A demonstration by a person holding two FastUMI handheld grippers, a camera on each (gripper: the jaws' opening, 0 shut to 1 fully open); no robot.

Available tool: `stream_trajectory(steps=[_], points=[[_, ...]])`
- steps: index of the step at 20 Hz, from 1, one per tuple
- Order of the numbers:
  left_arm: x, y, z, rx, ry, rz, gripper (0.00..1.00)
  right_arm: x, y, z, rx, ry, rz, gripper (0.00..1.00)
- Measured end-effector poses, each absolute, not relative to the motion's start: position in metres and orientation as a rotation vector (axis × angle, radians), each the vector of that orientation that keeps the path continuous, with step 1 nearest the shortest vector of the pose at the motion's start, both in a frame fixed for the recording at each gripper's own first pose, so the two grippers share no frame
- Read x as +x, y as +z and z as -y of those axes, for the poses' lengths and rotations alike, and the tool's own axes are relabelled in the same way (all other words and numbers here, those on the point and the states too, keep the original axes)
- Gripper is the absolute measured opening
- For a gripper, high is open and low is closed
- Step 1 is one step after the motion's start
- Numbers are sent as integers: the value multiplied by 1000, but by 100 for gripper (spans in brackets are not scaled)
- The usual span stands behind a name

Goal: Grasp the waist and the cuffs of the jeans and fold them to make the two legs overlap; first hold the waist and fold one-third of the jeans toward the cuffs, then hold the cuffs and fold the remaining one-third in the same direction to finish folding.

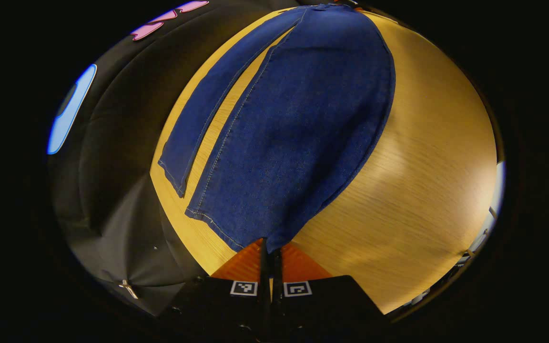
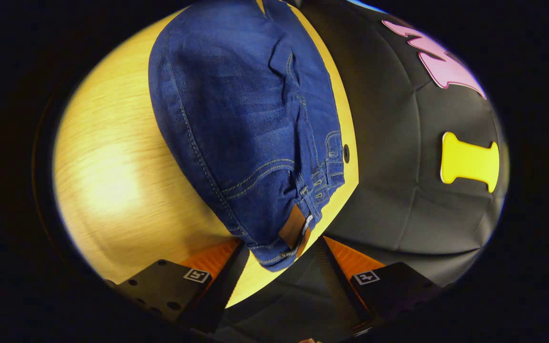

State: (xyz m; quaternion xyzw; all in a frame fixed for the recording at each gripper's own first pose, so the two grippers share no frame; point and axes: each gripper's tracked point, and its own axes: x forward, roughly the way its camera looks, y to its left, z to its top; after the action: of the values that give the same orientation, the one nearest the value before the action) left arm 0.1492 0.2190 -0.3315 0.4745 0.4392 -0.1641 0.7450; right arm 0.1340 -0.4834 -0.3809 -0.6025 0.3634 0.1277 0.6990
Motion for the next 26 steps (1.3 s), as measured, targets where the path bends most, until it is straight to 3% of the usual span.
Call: stream_trajectory(steps=[4,6,7,8,9,13,20,26], points=[[150,-332,-219,1043,-348,-960,6,142,-396,476,-1390,306,-777,82],[150,-333,-219,1040,-345,-959,6,151,-401,479,-1443,305,-762,47],[150,-333,-220,1037,-342,-958,6,151,-403,483,-1469,302,-750,37],[150,-333,-220,1031,-336,-956,6,148,-400,481,-1486,302,-744,19],[150,-333,-220,1025,-328,-953,6,146,-399,481,-1490,299,-752,25],[154,-335,-222,991,-243,-909,6,148,-403,477,-1408,325,-795,10],[154,-334,-217,912,-204,-915,6,136,-392,465,-1374,550,-835,7],[173,-294,-217,558,-113,-891,6,165,-336,462,-1285,495,-817,7]])
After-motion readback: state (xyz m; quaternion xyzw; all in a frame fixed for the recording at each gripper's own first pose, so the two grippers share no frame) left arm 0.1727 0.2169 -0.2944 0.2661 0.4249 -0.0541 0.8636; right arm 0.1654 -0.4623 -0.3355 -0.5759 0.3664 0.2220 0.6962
